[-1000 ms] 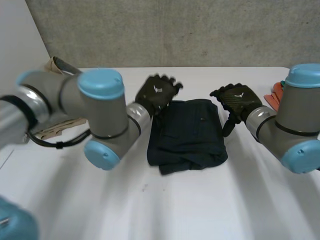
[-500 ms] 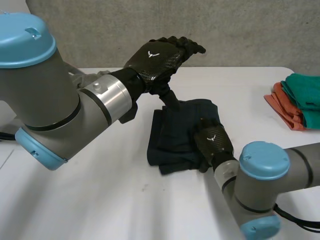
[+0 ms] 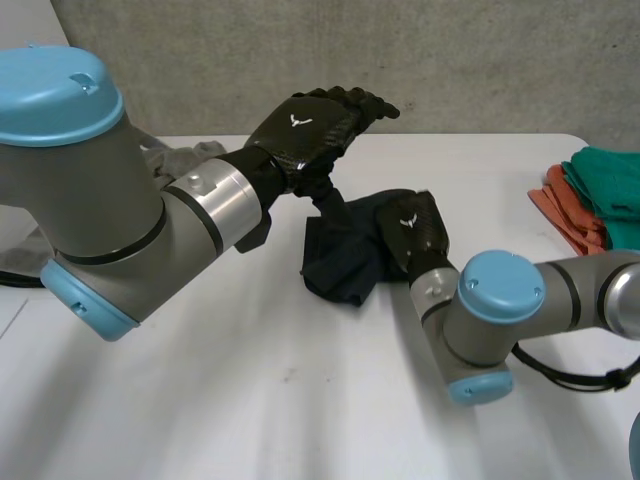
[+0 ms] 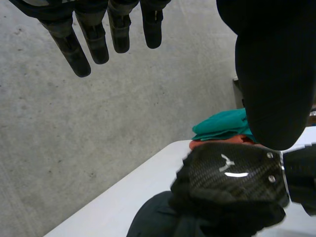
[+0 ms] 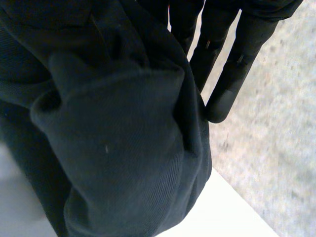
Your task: Fold the laundry.
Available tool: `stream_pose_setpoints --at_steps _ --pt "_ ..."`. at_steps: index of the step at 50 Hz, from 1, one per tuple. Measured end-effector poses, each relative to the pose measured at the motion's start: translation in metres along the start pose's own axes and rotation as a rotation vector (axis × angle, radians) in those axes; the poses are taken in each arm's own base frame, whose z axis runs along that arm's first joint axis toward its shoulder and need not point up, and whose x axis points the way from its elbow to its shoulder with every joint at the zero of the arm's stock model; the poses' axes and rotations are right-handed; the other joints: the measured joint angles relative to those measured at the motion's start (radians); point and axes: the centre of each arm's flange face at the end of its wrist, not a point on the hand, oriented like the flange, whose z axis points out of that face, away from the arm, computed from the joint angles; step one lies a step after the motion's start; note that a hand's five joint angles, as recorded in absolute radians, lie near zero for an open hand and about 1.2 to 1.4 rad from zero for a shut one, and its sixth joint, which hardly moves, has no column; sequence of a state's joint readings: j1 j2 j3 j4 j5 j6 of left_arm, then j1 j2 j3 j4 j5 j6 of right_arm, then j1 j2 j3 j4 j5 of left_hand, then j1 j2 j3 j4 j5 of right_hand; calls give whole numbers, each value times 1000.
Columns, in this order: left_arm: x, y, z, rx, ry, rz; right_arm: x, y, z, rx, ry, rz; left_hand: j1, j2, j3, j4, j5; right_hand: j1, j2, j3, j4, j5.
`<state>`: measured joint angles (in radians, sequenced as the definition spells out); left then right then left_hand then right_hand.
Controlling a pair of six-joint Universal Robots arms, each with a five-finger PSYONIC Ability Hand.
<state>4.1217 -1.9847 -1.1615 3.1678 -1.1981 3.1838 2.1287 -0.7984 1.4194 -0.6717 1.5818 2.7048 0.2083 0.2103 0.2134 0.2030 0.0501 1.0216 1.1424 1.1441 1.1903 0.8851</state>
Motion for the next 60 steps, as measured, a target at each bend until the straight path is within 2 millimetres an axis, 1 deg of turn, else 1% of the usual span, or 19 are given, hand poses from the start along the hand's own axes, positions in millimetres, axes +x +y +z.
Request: stream_pose_setpoints --at_steps 3,6,9,13,14,15,20,22,23,24,30,33,37,39,45,47,48,54,60 --pt "-4 -1 0 5 -10 2 4 -9 6 35 -3 2 0 0 0 0 0 0 0 0 2 9" --pt "-11 -6 0 23 -26 9 25 -28 19 110 20 1 0 0 0 0 0 0 0 0 3 13" --pt "-15 -11 1 44 -39 18 59 -47 33 183 74 3 0 0 0 0 0 11 0 0 5 13" --pt "-23 -24 0 85 -69 35 122 -71 50 288 174 22 0 0 0 0 0 11 0 0 6 16" --pt "-23 -24 0 87 -70 36 127 -72 51 295 182 23 0 0 0 0 0 11 0 0 6 17" --pt "-25 -28 -1 100 -79 40 155 -78 55 331 223 35 0 0 0 0 0 11 0 0 6 25" --pt "-27 -35 -3 120 -93 47 236 -83 59 425 323 51 0 0 0 0 0 11 0 4 6 29" --pt "-27 -35 -3 120 -93 47 236 -83 59 425 323 51 0 0 0 0 0 11 0 4 6 29" --pt "-27 -36 -3 120 -94 47 279 -74 57 458 361 37 0 0 0 0 0 11 0 7 6 31" --pt "-27 -35 -4 119 -94 47 295 -68 56 464 373 28 0 0 0 0 0 11 0 7 6 35" --pt "-24 -31 -4 106 -88 41 360 -12 50 426 403 -28 0 0 0 0 0 11 0 7 6 35" --pt "-23 -27 -4 94 -86 37 388 47 43 355 385 -23 0 0 0 0 0 11 0 7 6 35" --pt "-23 -24 -4 86 -84 34 402 97 33 297 354 28 0 0 0 0 0 11 0 7 6 35" --pt "-23 -22 -3 81 -83 32 407 132 23 258 329 78 0 0 0 0 0 15 0 7 8 35" --pt "-22 -19 -3 74 -83 30 406 180 5 204 283 145 0 0 0 0 0 15 0 16 9 54" --pt "-21 -19 -4 72 -81 29 404 183 2 198 273 150 0 0 0 0 0 14 0 18 7 56" --pt "-20 -18 -4 70 -80 28 403 183 0 195 267 151 0 0 0 0 0 -39 -111 -83 -109 -23" --pt "-15 -18 -6 66 -68 25 408 158 -5 191 283 156 0 0 0 0 0 -782 -899 -888 -919 -800" --pt "-5 -19 -7 67 -46 24 416 116 -15 137 342 206 0 0 0 0 0 -795 -927 -933 -980 -842"
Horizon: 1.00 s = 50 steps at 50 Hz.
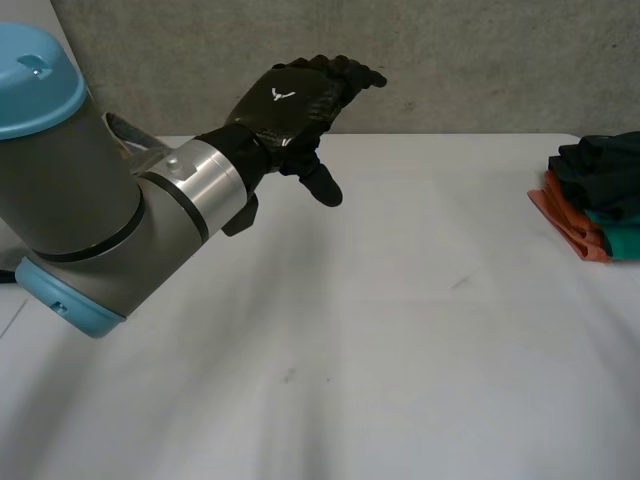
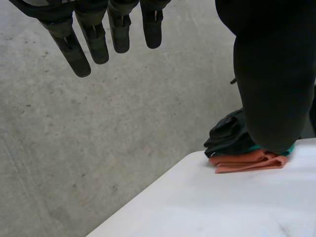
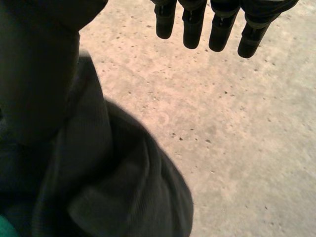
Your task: Fold the laundry.
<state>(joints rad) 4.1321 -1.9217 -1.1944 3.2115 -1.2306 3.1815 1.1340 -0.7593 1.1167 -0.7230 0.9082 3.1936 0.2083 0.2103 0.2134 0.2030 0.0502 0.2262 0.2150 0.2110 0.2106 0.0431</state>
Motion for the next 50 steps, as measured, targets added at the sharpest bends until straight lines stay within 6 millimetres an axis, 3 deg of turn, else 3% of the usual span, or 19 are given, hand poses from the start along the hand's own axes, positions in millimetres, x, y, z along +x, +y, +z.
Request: stream_pose_setpoints --at_steps 7,10,15,20,23,26,27,28,29,32,36,39,42,43,44,46,50 --pt "10 -2 -2 3 26 -1 7 -45 -17 -168 112 -88 0 0 0 0 0 0 1 0 0 0" --pt "14 -5 -4 7 37 1 14 -79 -27 -261 214 -292 0 0 0 0 0 0 0 0 0 0" --pt "16 -11 -6 24 43 8 15 -115 -26 -268 331 -537 0 0 0 0 0 0 0 0 0 0" --pt "15 -26 -9 63 38 24 -34 -160 -3 -37 338 -637 0 0 0 0 0 0 0 0 0 0" --pt "11 -39 -12 96 21 38 -84 -189 1 156 270 -603 0 0 0 0 0 0 0 0 0 0" --pt "-5 -53 -15 129 -33 57 -138 -203 -6 269 142 -525 0 0 0 0 0 0 0 0 0 0" --pt "-14 -56 -16 137 -63 64 -158 -203 -11 286 86 -494 0 0 0 0 0 0 0 0 0 0" --pt "-18 -58 -16 139 -76 67 -163 -203 -13 288 71 -486 0 0 0 0 0 0 0 0 0 0" --pt "-36 -62 -19 147 -138 80 -193 -199 -23 286 -14 -440 0 0 0 0 0 0 0 0 0 0" --pt "-86 -64 -27 131 -320 117 -247 -184 -52 216 -175 -362 0 0 0 0 0 0 0 0 0 0" --pt "-153 -43 -42 20 -555 212 -290 -157 -92 57 -326 -324 0 0 0 0 0 0 0 0 0 0" --pt "-189 -11 -46 -118 -644 306 -307 -136 -117 -58 -400 -335 0 0 0 0 0 0 0 0 0 0" --pt "-224 37 -48 -290 -678 426 -319 -115 -141 -164 -463 -360 0 0 0 0 0 0 0 0 0 0" --pt "-224 37 -48 -290 -678 426 -319 -115 -141 -164 -463 -360 0 0 0 0 0 0 0 0 0 0" --pt "-244 66 -49 -371 -685 492 -323 -105 -152 -210 -488 -371 0 0 0 0 0 0 0 0 0 0" --pt "-267 97 -50 -431 -693 551 -325 -97 -160 -245 -501 -378 0 0 0 0 0 0 0 0 0 0" --pt "-297 139 -51 -467 -694 606 -325 -89 -167 -279 -509 -379 0 0 0 0 0 0 0 0 0 0"
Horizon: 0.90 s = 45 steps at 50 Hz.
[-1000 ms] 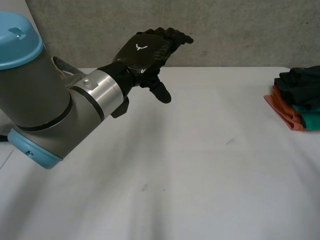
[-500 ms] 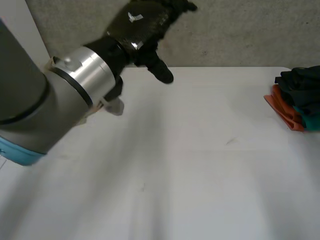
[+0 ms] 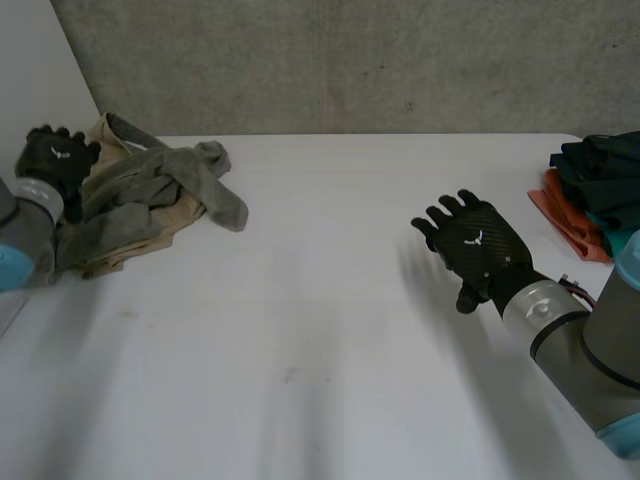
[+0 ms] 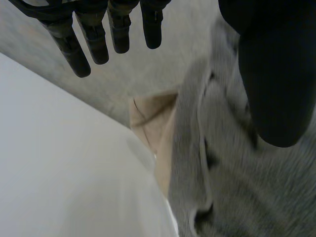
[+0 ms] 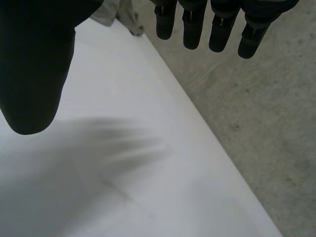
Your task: Fold the laundry.
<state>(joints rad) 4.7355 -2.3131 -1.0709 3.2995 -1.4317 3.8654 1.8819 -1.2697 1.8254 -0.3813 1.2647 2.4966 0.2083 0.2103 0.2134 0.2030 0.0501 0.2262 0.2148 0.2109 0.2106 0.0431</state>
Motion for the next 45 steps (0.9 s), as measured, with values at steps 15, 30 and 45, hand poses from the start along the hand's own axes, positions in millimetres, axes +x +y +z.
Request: stream_pose_setpoints --at_steps 15,30,45 --pt "25 76 56 122 88 -61 -9 18 0 -50 -25 30 149 136 132 143 110 0 0 0 0 0" --pt "20 45 63 182 27 -121 -12 22 2 -59 -32 33 880 966 973 992 906 0 0 0 0 0" --pt "-23 -210 -98 707 105 -563 2 25 6 -60 54 52 897 984 978 996 934 0 0 0 0 0"
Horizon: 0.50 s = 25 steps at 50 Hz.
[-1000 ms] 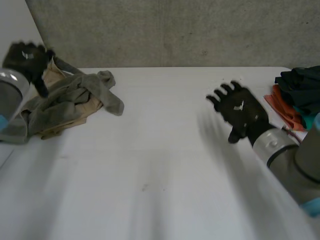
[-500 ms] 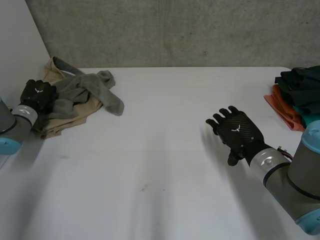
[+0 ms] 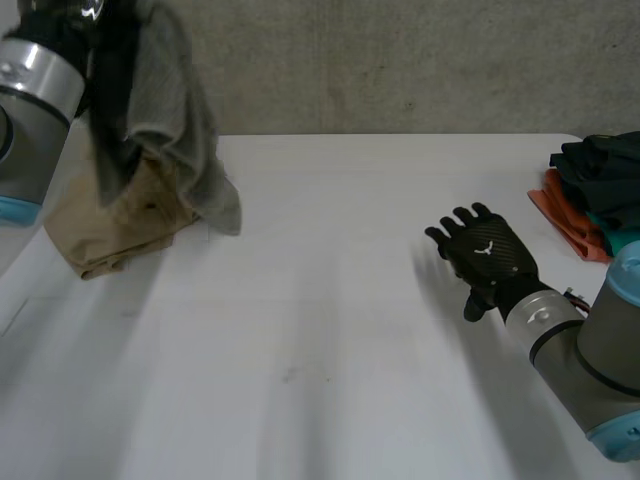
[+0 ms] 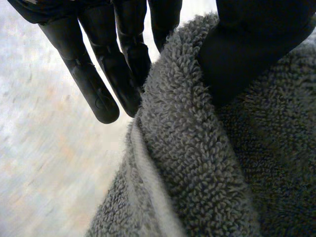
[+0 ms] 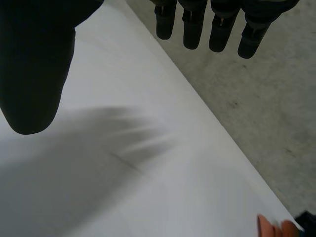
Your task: Fold the laundry.
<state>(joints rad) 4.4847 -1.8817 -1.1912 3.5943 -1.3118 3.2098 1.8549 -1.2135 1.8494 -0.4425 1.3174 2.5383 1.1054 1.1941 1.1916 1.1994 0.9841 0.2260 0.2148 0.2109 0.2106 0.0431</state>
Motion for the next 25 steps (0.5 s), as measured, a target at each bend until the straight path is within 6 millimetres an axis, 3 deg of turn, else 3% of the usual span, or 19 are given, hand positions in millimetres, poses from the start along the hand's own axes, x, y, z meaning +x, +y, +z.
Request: stream_pose_setpoints --at_steps 4,8,11,16,18,20,21,25 --pt "28 -29 -14 28 58 -131 13 0 0 -6 50 54 4 0 0 0 0 0 0 0 0 0" --pt "49 -22 -29 -35 98 -204 25 -2 1 0 88 121 4 0 0 0 0 0 0 0 0 0" --pt "65 0 -40 -127 123 -236 31 -3 1 5 103 156 4 0 0 0 0 0 0 0 0 0" --pt "95 61 -67 -353 155 -273 36 -4 1 10 116 185 4 1 0 0 0 0 0 0 0 0" --pt "104 88 -81 -459 154 -271 36 -4 1 9 117 187 -209 -254 -252 -257 -230 0 0 0 0 0" --pt "109 108 -93 -546 150 -256 36 -4 1 8 116 187 -249 -275 -271 -278 -249 0 0 0 0 0" --pt "112 118 -101 -598 146 -240 36 -4 1 6 116 187 -559 -593 -587 -601 -564 0 0 0 0 0" --pt "113 136 -116 -706 131 -171 35 -4 0 -4 111 190 -608 -686 -682 -701 -664 0 0 0 0 0"
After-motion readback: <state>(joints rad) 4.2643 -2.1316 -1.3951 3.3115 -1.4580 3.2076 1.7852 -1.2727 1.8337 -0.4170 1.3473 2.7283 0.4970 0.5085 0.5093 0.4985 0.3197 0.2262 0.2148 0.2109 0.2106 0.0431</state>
